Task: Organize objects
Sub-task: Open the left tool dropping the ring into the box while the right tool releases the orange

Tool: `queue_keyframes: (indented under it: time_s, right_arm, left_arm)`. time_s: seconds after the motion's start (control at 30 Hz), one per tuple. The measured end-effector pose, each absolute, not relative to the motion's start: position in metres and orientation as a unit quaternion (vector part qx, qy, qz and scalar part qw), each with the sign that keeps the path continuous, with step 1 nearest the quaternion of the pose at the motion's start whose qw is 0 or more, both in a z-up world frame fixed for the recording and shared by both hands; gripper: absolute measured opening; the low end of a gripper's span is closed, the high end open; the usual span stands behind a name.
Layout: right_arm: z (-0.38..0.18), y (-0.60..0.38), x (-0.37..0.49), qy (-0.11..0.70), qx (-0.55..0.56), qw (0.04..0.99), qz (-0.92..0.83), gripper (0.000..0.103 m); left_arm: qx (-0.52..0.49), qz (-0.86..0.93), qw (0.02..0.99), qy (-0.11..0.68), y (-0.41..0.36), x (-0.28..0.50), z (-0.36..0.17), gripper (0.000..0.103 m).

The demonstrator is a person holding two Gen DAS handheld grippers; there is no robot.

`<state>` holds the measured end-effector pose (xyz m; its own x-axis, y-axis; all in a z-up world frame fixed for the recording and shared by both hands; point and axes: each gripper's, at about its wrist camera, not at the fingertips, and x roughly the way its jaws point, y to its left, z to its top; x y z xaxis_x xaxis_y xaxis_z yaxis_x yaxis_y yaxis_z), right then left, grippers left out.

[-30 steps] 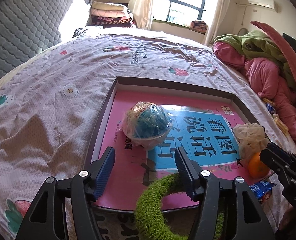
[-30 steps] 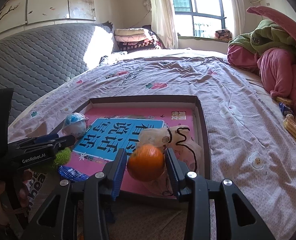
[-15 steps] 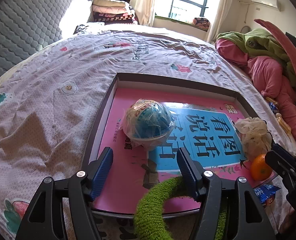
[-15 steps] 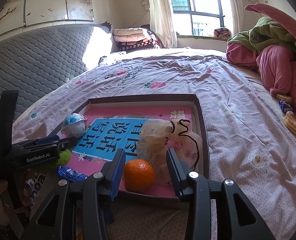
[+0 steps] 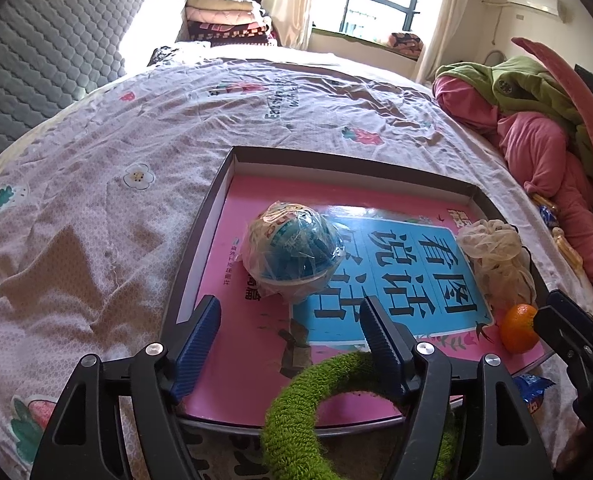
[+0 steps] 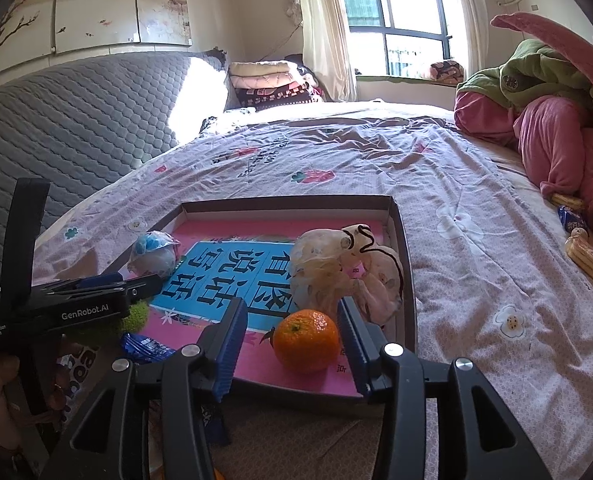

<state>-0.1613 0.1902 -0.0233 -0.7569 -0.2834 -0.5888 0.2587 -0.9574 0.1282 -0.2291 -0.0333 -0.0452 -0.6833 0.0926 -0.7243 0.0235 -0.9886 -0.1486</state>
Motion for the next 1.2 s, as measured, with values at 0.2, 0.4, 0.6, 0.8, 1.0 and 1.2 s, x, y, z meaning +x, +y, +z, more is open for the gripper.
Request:
queue_keyframes:
  time_s: [0.2,0.4,0.6,0.8,1.0,1.2]
  right_arm:
    - [-0.020,0.193,-0.160,-0.019,0.313,0.141,-0.939,0.047]
    - [-0.014,0.194,-0.156,-0.020,0.309,0.139,-0.941,0.052]
    - [-0.005,0.194,-0.149,-0.020,0.302,0.137,-0.943,0.053]
    - [0.005,0.194,-0.140,-0.018,0.291,0.137,-0.947,0.054]
    - [0.016,0.191,-0.133,-0.015,0.282,0.138,-0.949,0.054]
    - [0.027,0.192,-0.123,-0.016,0.274,0.137,-0.952,0.055]
  left_arm:
    - [-0.393,0.917,0.022,-0.068,-0.030,-0.226,-0.037,0.074]
    - [-0.386,0.920,0.023,-0.068,-0.029,-0.220,-0.026,0.075]
    - [-0.374,0.925,0.022,-0.066,-0.029,-0.213,-0.011,0.075]
    - [-0.361,0.930,0.022,-0.064,-0.030,-0.205,0.003,0.075]
    - [-0.351,0.934,0.021,-0.064,-0.032,-0.195,0.016,0.075]
    - [-0.343,0.937,0.023,-0.065,-0.033,-0.182,0.026,0.075]
